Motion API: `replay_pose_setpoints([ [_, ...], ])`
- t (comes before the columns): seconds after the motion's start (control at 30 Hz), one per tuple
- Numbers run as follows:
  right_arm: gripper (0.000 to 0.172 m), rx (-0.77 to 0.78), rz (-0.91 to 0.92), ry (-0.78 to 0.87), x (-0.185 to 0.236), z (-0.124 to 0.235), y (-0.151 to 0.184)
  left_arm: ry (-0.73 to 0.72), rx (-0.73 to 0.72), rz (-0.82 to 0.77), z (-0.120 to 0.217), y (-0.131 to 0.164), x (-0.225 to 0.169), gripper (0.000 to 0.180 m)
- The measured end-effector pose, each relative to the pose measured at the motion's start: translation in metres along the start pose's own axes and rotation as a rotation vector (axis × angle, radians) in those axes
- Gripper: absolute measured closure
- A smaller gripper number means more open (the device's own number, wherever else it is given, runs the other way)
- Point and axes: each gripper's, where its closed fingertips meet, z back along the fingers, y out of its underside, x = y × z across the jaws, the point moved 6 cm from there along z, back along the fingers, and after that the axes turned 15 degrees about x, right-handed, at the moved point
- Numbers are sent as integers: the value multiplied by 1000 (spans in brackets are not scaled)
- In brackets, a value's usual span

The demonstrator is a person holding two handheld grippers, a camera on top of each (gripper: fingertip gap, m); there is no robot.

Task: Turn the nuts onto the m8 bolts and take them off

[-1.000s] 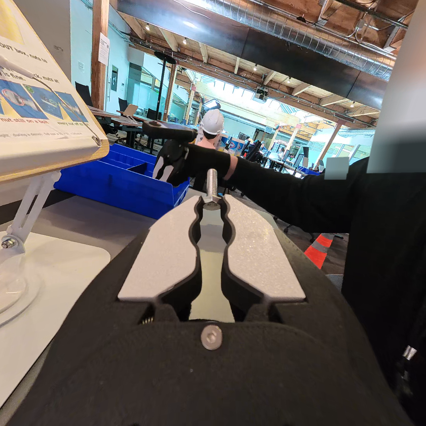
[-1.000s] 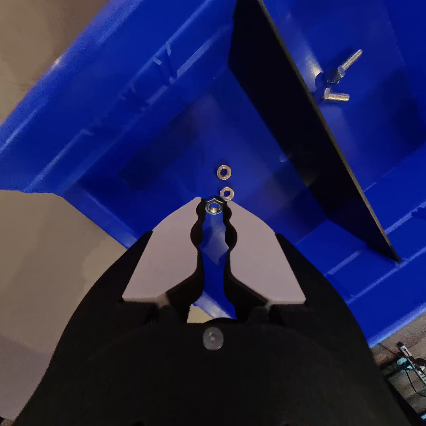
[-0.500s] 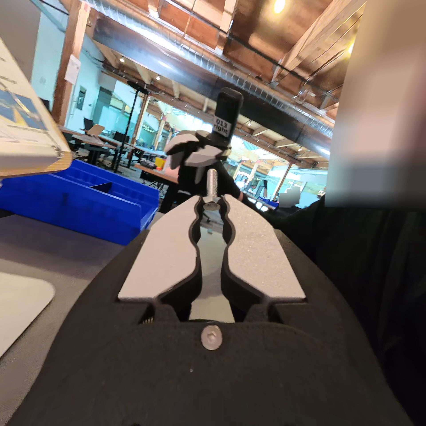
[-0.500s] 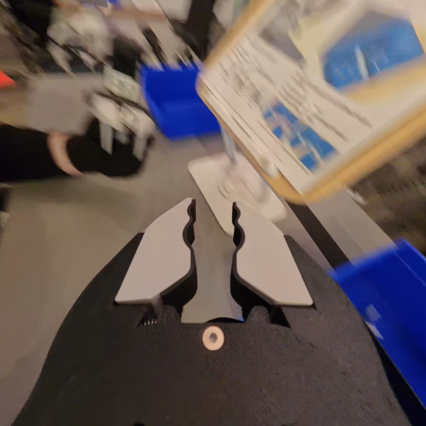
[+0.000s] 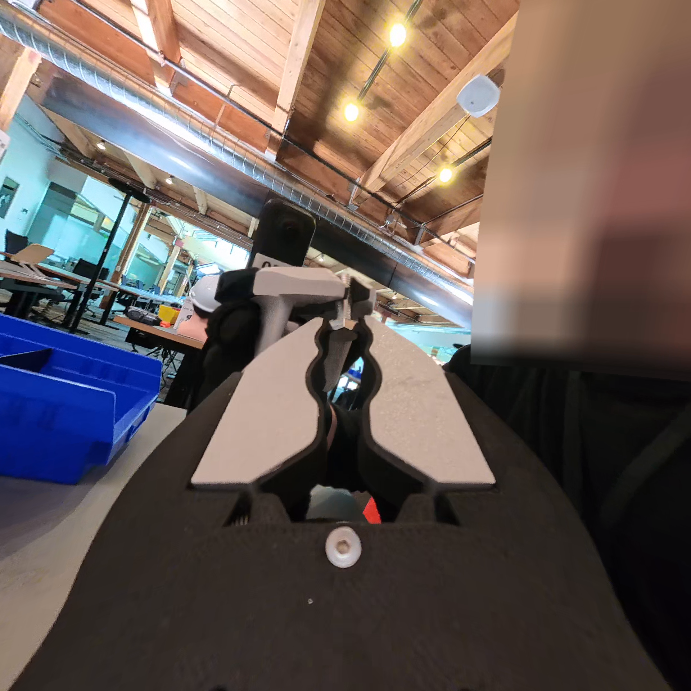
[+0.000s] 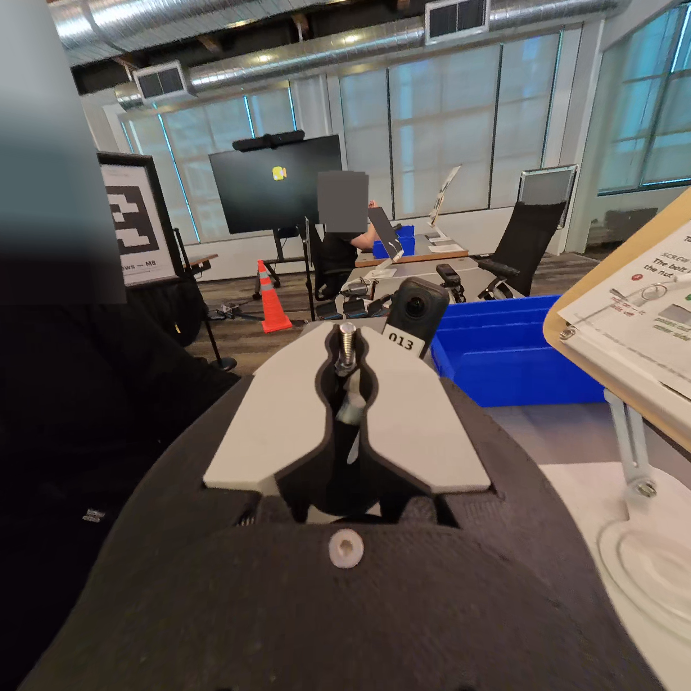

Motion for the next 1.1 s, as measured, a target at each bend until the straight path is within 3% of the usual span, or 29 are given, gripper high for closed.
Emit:
replay_pose_setpoints([
  [0.17, 164, -13, 47, 52, 2, 3, -9, -37, -9, -3, 4, -4, 1, 160],
  [0.23, 165, -44, 58, 91, 2, 21, -23, -113, 9, -15, 12, -6, 3, 149],
  [0.27, 164, -25, 89, 163, -1, 35, -31, -152, 39, -38, 17, -6, 2, 154],
  [0.37, 164, 174, 69, 444, -37, 93, -42, -327, 169, -125, 35, -6, 1, 180],
  [0.43, 164, 332, -24, 653, -77, 143, -34, -438, 222, -141, 48, -7, 3, 180],
  [0.57, 164, 668, -322, 902, -159, 225, 17, -578, 297, -153, 68, -5, 8, 180],
  [0.67, 164, 816, -513, 953, -201, 258, 59, -620, 332, -144, 72, -1, 13, 180],
  [0.8, 164, 951, -697, 945, -233, 273, 103, -621, 365, -128, 70, 4, 18, 180],
  [0.87, 135, 1009, -712, 1007, -242, 280, 112, -639, 372, -126, 71, 5, 19, 180],
  [0.93, 126, 978, -692, 1061, -242, 282, 106, -630, 362, -121, 73, 3, 19, 180],
  [1.1, 145, 828, -429, 1112, -193, 254, 51, -662, 364, -122, 79, 1, 17, 180],
])
